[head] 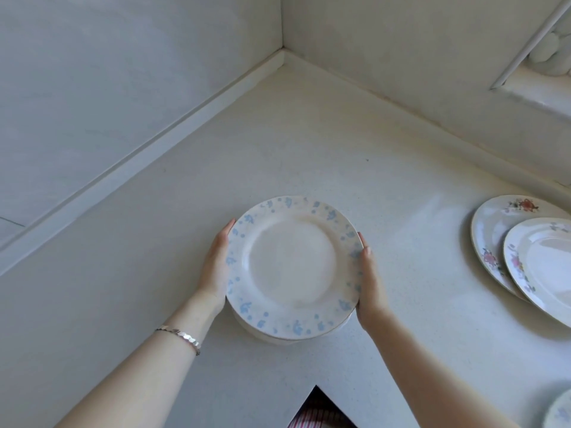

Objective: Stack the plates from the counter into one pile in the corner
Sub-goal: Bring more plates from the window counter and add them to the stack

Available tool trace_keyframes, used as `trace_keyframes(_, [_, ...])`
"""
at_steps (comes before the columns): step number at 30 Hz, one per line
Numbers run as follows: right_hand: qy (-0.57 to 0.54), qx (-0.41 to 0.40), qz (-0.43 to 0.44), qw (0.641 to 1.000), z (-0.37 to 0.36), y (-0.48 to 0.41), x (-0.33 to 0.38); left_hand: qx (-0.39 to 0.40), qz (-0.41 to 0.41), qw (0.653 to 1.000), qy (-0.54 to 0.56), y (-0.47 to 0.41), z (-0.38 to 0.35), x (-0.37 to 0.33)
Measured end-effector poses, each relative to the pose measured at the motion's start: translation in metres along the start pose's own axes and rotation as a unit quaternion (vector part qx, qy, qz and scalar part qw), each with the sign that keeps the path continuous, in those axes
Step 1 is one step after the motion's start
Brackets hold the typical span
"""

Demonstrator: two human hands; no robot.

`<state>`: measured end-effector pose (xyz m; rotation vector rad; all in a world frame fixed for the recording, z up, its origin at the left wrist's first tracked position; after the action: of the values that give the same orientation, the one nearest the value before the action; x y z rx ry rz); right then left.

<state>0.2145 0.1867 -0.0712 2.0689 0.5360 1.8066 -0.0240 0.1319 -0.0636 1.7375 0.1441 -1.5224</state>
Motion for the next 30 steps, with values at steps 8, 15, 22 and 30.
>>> trace_keyframes(8, [0.017, -0.053, -0.008, 0.998, 0.009, -0.003, -0.004, -0.022, -0.030, 0.985, -0.169, -0.022, -0.007, -0.038])
trace_keyframes(15, [-0.040, -0.085, -0.064, 0.994, 0.001, 0.037, -0.031, 0.139, 0.028, 0.899, -0.414, -0.061, -0.064, -0.057])
trace_keyframes(22, [-0.017, -0.101, -0.055, 0.993, -0.003, 0.042, -0.020, 0.101, 0.022, 0.886, -0.452, -0.058, -0.066, -0.056])
trace_keyframes(30, [0.150, -0.011, -0.126, 0.981, 0.055, 0.036, 0.004, -0.003, -0.229, 0.786, -0.574, -0.003, -0.109, -0.102])
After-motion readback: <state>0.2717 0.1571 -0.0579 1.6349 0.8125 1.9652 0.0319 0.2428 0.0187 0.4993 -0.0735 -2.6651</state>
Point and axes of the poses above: each hand's wrist, its own y-axis away from the middle knuckle, its own z-axis out of the back of the hand, x = y × z, the point moved 7 cm from there along -y, towards the middle knuckle, and after that the axes turned 7 degrees about -x, right-handed, at the moved point
